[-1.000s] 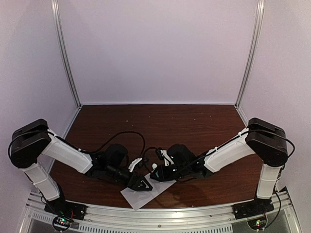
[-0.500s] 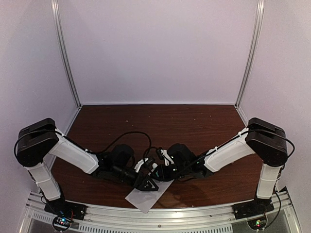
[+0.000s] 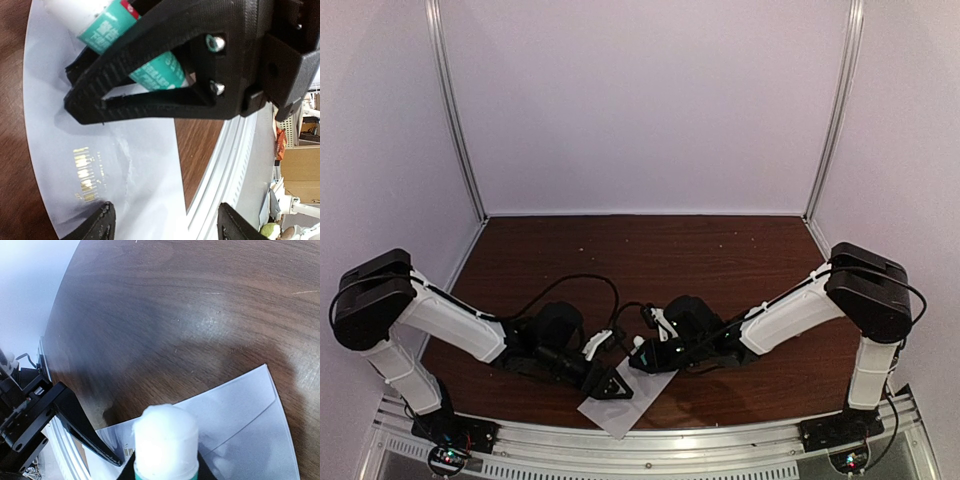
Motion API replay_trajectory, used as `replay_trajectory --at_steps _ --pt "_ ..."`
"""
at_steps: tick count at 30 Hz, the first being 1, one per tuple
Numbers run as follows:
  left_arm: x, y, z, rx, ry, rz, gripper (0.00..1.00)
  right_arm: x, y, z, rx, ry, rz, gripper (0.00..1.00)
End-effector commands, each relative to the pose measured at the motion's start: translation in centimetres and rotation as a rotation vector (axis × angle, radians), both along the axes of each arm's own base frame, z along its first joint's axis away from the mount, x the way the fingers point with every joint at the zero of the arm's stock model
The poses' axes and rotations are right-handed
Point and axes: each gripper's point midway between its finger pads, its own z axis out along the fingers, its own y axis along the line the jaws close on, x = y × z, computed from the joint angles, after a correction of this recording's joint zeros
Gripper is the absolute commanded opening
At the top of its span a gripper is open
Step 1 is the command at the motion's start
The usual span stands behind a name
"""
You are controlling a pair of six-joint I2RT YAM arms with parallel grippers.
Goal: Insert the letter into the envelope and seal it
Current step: Seal the envelope flap on the envelope.
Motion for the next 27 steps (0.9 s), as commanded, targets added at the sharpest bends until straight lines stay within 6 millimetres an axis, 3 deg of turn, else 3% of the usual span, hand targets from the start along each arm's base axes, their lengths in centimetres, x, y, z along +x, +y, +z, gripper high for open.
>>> replay_trajectory --at_steps 1,18,27 --pt "-0.7 2.2 -3.0 0.126 0.048 0.041 0.72 -0.1 -1.4 -2.7 -0.090 0.039 -0.023 0.00" --pt "2.9 -2.5 -2.4 0.038 -0.045 0.051 0.72 -0.3 -1.4 -2.7 -0.081 0.049 -0.019 0.00" --pt "4.0 -3.2 -2.6 0.041 -0.074 0.076 0.72 -0.4 -1.7 -2.8 -0.085 0.051 -0.024 0.00"
